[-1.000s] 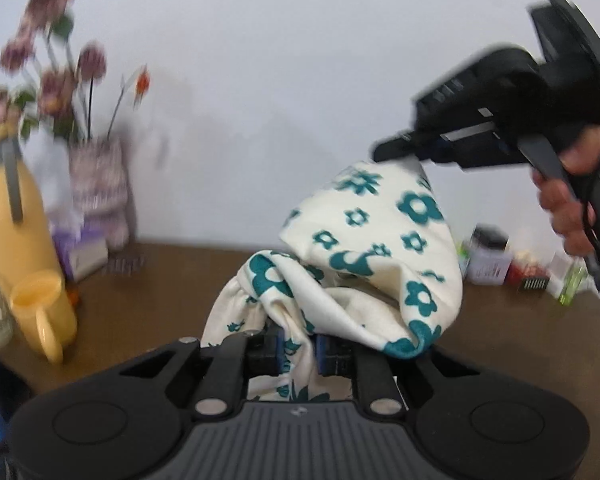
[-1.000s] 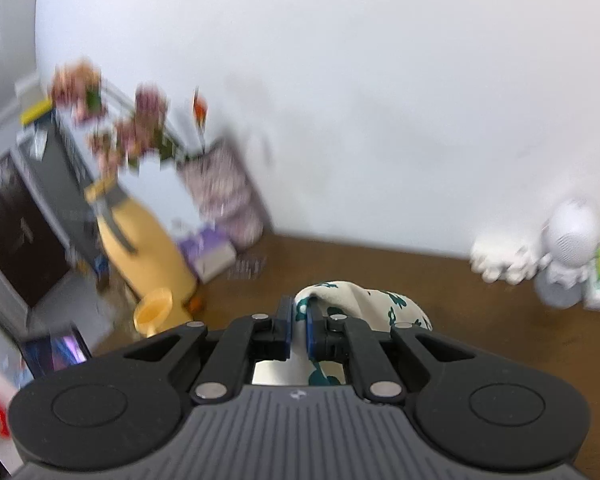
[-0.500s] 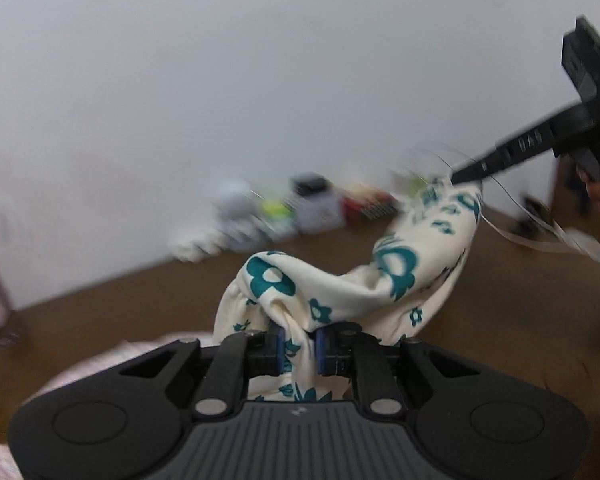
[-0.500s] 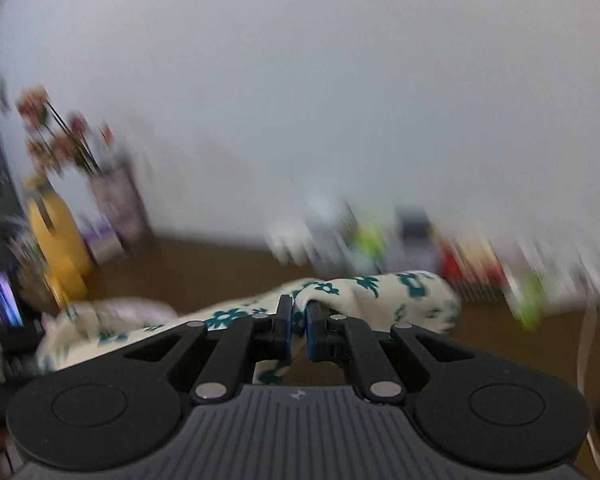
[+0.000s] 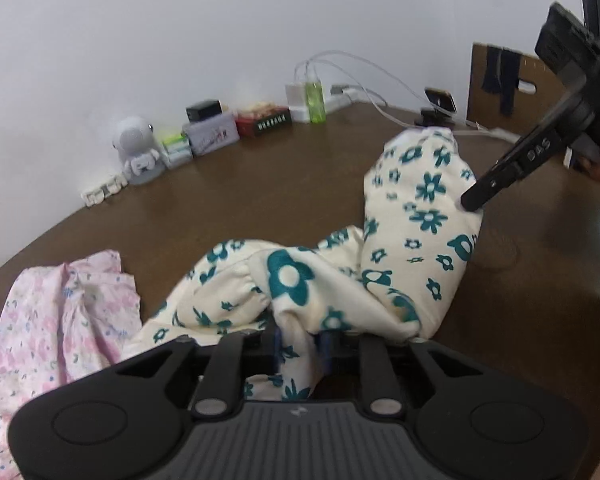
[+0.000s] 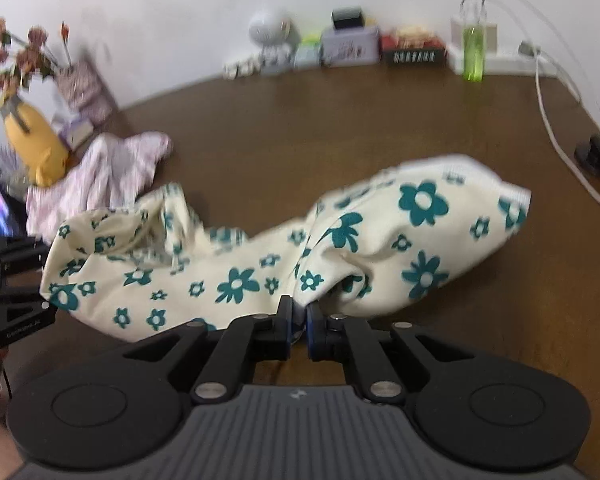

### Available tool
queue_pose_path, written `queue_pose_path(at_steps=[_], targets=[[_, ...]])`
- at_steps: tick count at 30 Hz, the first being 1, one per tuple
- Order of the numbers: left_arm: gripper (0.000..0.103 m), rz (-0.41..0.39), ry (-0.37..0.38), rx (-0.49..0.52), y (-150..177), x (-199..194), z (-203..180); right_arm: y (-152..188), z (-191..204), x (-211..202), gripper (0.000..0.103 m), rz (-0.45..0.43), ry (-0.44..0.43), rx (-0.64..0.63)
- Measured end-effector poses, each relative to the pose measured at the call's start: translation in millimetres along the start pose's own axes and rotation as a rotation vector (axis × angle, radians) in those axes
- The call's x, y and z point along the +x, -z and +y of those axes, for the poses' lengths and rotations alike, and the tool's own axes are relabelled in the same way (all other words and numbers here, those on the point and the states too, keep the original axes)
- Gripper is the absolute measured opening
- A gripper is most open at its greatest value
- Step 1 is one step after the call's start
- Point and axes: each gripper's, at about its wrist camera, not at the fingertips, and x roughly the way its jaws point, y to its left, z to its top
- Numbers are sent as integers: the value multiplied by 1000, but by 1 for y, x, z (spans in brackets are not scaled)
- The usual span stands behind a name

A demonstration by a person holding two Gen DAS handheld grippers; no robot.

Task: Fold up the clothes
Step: 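Lift the cream floral shirt with both grippers and shake it out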

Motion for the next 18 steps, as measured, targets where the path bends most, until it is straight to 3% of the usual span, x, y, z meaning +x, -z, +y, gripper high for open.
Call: queue_pose_path(at_steps=[1, 2, 3, 5, 6, 9, 12, 16, 18], targets=[[33, 9, 12, -4, 1, -4, 1, 4, 0, -3, 12, 13, -10, 10], [46, 8, 33, -19, 1, -10, 4, 6, -2, -9, 14, 17, -19, 20], [63, 4, 47, -40, 1, -15, 10, 6, -4, -16, 21, 13, -28, 31], [80, -16, 79, -85, -2, -35, 18, 1, -7, -34, 38, -12, -35, 40], [83, -33, 83, -102, -5, -42, 25, -3, -8, -44, 45, -33, -29, 38], [88, -76, 75, -128, -24, -57, 41, -22, -8, -60, 54, -82, 31, 4], [99, -86, 33, -127, -49, -60, 55, -49, -11, -55, 65, -71, 91, -33], [99, 15, -46, -140, -76, -28, 64, -84, -9, -27, 65, -12, 156, -98], [99, 97, -46, -171, -81, -3, 65, -101, -5, -10, 65, 14, 180, -133]])
